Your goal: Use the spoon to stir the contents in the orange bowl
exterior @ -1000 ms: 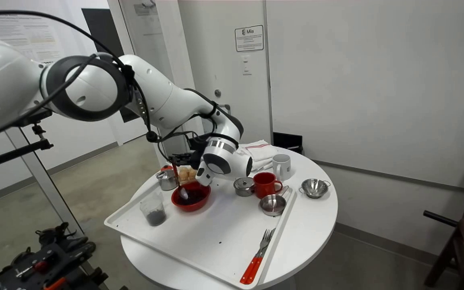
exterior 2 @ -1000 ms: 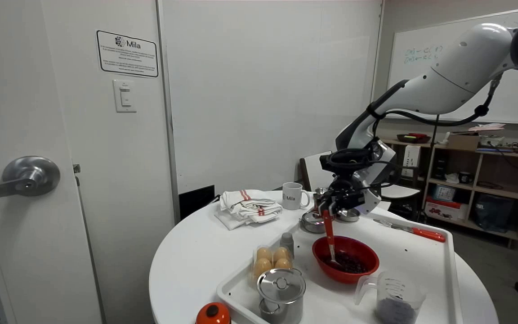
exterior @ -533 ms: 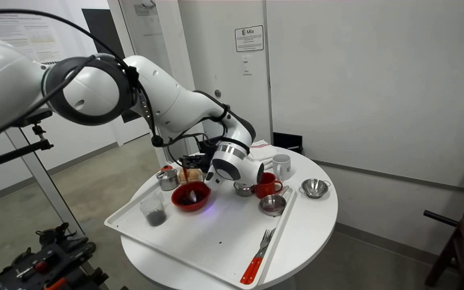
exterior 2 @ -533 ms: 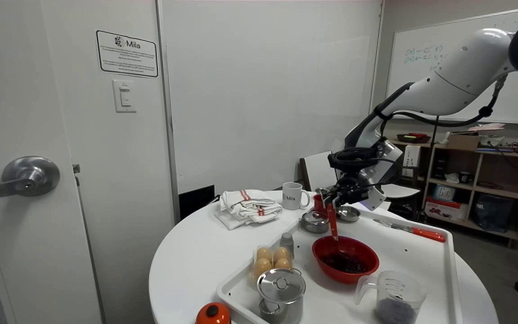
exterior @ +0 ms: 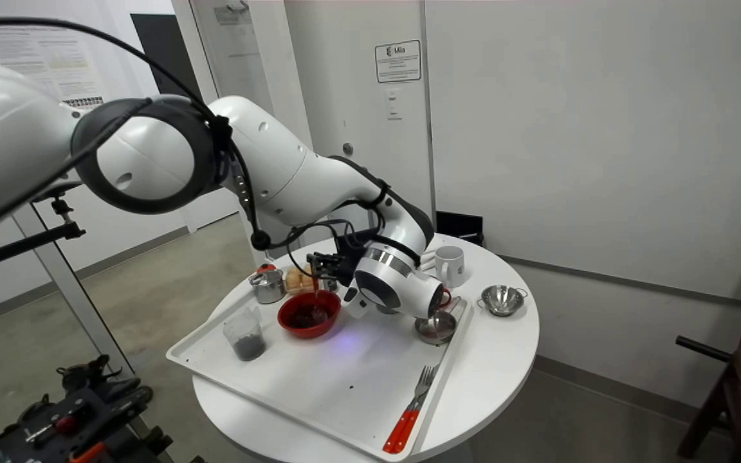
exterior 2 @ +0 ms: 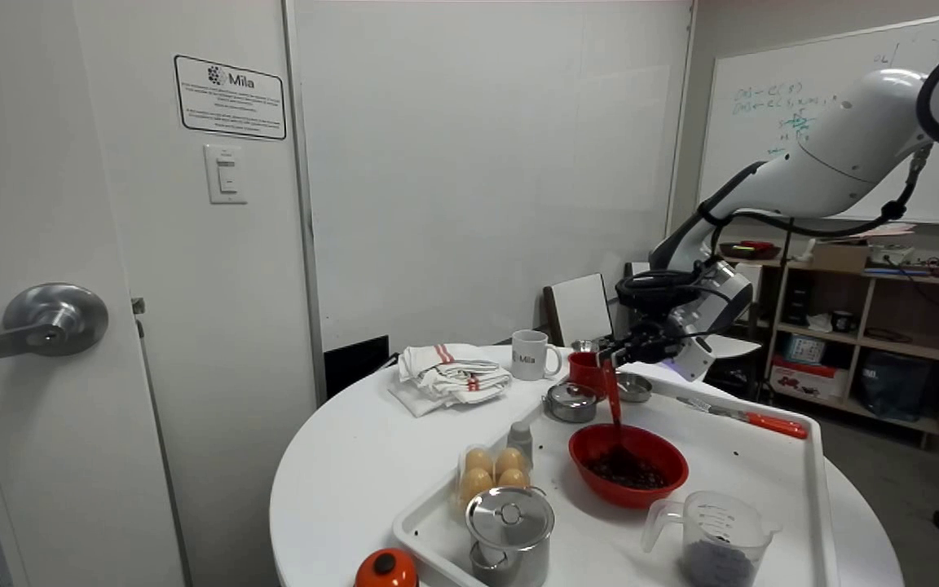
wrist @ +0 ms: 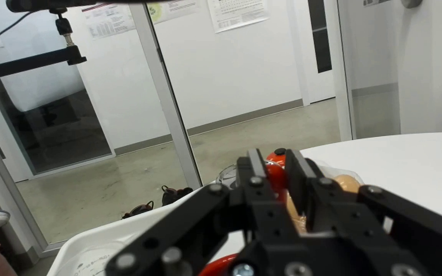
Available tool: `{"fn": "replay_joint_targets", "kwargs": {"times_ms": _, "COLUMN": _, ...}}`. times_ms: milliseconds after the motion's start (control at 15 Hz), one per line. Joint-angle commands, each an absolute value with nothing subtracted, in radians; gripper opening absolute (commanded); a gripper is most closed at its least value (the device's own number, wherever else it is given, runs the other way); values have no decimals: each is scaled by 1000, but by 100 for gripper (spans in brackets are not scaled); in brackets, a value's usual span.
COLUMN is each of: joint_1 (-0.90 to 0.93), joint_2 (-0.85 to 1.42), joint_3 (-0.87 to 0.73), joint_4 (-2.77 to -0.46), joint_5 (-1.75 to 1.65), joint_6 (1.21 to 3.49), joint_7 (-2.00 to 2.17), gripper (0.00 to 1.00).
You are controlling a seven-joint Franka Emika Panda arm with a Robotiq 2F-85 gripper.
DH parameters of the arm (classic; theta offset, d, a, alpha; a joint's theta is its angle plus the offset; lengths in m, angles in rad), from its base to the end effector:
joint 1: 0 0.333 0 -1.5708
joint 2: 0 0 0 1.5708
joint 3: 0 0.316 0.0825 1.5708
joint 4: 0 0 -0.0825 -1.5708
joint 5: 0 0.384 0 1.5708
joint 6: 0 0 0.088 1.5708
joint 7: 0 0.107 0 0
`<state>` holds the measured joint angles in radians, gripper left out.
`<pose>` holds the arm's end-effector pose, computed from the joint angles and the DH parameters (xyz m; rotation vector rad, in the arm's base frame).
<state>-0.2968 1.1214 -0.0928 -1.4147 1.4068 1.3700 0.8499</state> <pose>0.6248 -0.1154 0.0544 -0.9986 1.4433 1.3369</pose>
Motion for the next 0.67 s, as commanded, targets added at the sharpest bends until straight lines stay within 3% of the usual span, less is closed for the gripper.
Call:
{"fn": "replay_joint_targets", "kwargs": {"times_ms": 0, "joint_1": -315, "joint_2": 1103, "joint_3": -98, "joint_4": -1441, "joint_5": 1441, "joint_6": 1370, "joint_7": 838, "gripper": 5}}
{"fn": "replay_joint_targets", "kwargs": {"times_ms": 600, "joint_1": -232, "joint_2": 1103, "joint_3": -92, "joint_4": -1412, "joint_5": 1399, "joint_6": 1384, "joint_7": 858, "gripper": 5}}
